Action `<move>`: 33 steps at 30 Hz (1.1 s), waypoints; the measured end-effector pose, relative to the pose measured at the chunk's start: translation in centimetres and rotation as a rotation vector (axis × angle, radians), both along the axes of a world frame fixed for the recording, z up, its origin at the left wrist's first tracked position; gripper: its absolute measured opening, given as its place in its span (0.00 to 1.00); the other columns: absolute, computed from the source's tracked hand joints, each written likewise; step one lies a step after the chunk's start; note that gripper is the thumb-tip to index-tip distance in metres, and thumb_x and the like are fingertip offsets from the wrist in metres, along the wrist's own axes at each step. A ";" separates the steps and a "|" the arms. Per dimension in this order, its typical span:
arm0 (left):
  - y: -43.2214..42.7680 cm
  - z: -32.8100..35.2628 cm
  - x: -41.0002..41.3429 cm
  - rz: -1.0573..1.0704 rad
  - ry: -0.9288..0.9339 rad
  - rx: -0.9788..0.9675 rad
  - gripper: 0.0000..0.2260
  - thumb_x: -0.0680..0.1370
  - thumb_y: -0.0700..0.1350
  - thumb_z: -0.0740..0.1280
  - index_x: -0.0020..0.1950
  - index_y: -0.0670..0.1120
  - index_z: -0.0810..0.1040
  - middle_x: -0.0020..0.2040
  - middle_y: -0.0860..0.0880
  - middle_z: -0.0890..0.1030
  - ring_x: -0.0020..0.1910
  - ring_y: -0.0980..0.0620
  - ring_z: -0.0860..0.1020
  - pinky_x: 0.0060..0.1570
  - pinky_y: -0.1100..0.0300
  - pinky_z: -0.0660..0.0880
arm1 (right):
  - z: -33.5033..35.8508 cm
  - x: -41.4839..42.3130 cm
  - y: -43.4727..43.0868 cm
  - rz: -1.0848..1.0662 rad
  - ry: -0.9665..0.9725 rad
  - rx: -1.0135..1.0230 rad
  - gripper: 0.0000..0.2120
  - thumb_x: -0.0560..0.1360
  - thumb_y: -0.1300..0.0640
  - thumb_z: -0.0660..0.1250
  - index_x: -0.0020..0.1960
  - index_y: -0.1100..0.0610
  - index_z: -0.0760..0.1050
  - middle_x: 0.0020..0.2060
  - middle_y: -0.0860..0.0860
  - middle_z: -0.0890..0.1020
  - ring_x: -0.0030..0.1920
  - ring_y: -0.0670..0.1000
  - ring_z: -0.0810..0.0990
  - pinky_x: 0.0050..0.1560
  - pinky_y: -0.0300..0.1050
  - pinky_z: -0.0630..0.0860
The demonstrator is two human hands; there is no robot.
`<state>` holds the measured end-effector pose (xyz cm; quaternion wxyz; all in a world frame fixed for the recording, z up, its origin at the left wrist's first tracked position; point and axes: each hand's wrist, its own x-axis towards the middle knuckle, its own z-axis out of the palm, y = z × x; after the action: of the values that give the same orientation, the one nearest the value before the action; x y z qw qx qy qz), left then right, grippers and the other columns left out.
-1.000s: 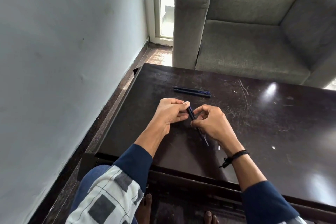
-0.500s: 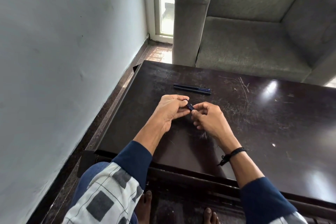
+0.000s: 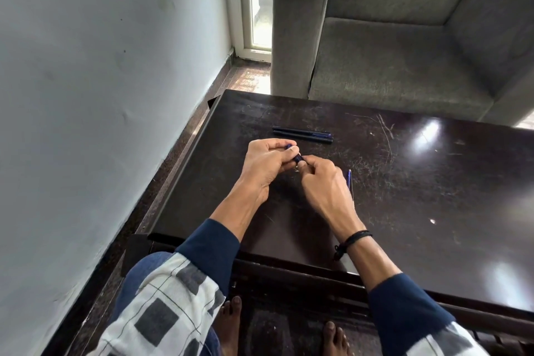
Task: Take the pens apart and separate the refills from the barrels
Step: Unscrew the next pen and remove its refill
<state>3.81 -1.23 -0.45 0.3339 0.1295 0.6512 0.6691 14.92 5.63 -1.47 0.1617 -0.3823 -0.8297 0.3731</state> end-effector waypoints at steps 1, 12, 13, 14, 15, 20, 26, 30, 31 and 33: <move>0.0 0.0 0.0 0.003 0.004 0.004 0.06 0.76 0.34 0.72 0.53 0.39 0.85 0.45 0.42 0.86 0.44 0.51 0.86 0.48 0.58 0.83 | 0.0 0.1 0.1 0.001 -0.001 0.007 0.11 0.83 0.49 0.59 0.50 0.50 0.80 0.38 0.48 0.83 0.42 0.55 0.82 0.44 0.52 0.77; -0.2 0.3 -0.7 0.087 0.023 -0.026 0.06 0.78 0.36 0.71 0.54 0.42 0.85 0.48 0.42 0.85 0.45 0.51 0.85 0.44 0.60 0.83 | 0.0 -0.2 0.1 0.031 -0.107 -0.057 0.21 0.83 0.39 0.56 0.36 0.49 0.69 0.35 0.49 0.78 0.45 0.61 0.80 0.42 0.50 0.70; -0.2 0.4 -0.9 0.123 0.020 -0.022 0.06 0.78 0.36 0.71 0.53 0.43 0.84 0.48 0.43 0.85 0.44 0.51 0.84 0.43 0.60 0.83 | 0.0 -0.2 0.2 0.042 -0.128 -0.055 0.21 0.83 0.38 0.56 0.37 0.49 0.70 0.37 0.50 0.79 0.47 0.61 0.81 0.44 0.51 0.71; -0.3 0.4 -1.1 0.160 0.016 -0.012 0.05 0.79 0.37 0.71 0.53 0.44 0.84 0.47 0.44 0.84 0.44 0.52 0.84 0.43 0.60 0.83 | -0.1 -0.1 0.4 0.047 -0.146 -0.052 0.21 0.82 0.37 0.55 0.39 0.48 0.71 0.40 0.51 0.81 0.48 0.61 0.81 0.46 0.51 0.72; -0.3 0.3 -1.5 0.193 0.018 -0.011 0.05 0.79 0.38 0.71 0.52 0.44 0.84 0.47 0.45 0.84 0.43 0.52 0.84 0.43 0.60 0.83 | -0.1 0.0 0.6 0.047 -0.155 -0.048 0.20 0.82 0.36 0.55 0.41 0.48 0.72 0.43 0.52 0.82 0.50 0.61 0.81 0.48 0.52 0.73; -0.4 -0.3 -2.2 0.111 0.430 -0.339 0.06 0.75 0.49 0.75 0.51 0.51 0.85 0.42 0.51 0.86 0.39 0.54 0.85 0.50 0.53 0.83 | 0.2 0.4 1.8 -0.063 -0.040 -0.078 0.12 0.81 0.44 0.61 0.50 0.51 0.78 0.43 0.48 0.83 0.47 0.55 0.81 0.50 0.51 0.74; 0.0 -0.8 0.1 -0.251 0.848 -0.771 0.12 0.75 0.53 0.74 0.56 0.53 0.78 0.54 0.49 0.83 0.57 0.46 0.80 0.51 0.56 0.72 | 0.2 0.4 2.6 -0.189 0.282 -0.394 0.09 0.77 0.49 0.70 0.43 0.52 0.84 0.34 0.44 0.82 0.39 0.46 0.79 0.51 0.56 0.81; 0.0 -1.3 0.7 -0.350 0.894 -0.819 0.11 0.75 0.52 0.74 0.53 0.50 0.77 0.51 0.49 0.81 0.53 0.46 0.80 0.46 0.57 0.70 | 0.3 0.4 2.5 -0.188 0.351 -0.511 0.08 0.79 0.54 0.71 0.45 0.55 0.86 0.39 0.44 0.85 0.41 0.40 0.79 0.46 0.37 0.75; 0.0 -1.3 0.8 -0.355 0.904 -0.819 0.11 0.75 0.52 0.74 0.53 0.50 0.77 0.52 0.49 0.81 0.53 0.46 0.80 0.45 0.57 0.70 | 0.3 0.4 2.5 -0.189 0.362 -0.532 0.08 0.79 0.55 0.71 0.46 0.57 0.86 0.35 0.42 0.84 0.36 0.38 0.78 0.43 0.35 0.72; 0.1 -1.4 0.8 -0.371 0.906 -0.819 0.12 0.75 0.53 0.74 0.54 0.50 0.77 0.53 0.48 0.81 0.53 0.46 0.79 0.46 0.57 0.70 | 0.3 0.5 2.6 -0.196 0.367 -0.564 0.07 0.78 0.56 0.72 0.47 0.59 0.86 0.30 0.41 0.81 0.32 0.38 0.76 0.42 0.35 0.70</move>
<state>4.65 -1.17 -1.83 0.1584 0.3718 0.8977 0.1757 15.40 8.25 -1.18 0.2313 -0.4165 -0.6104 0.6328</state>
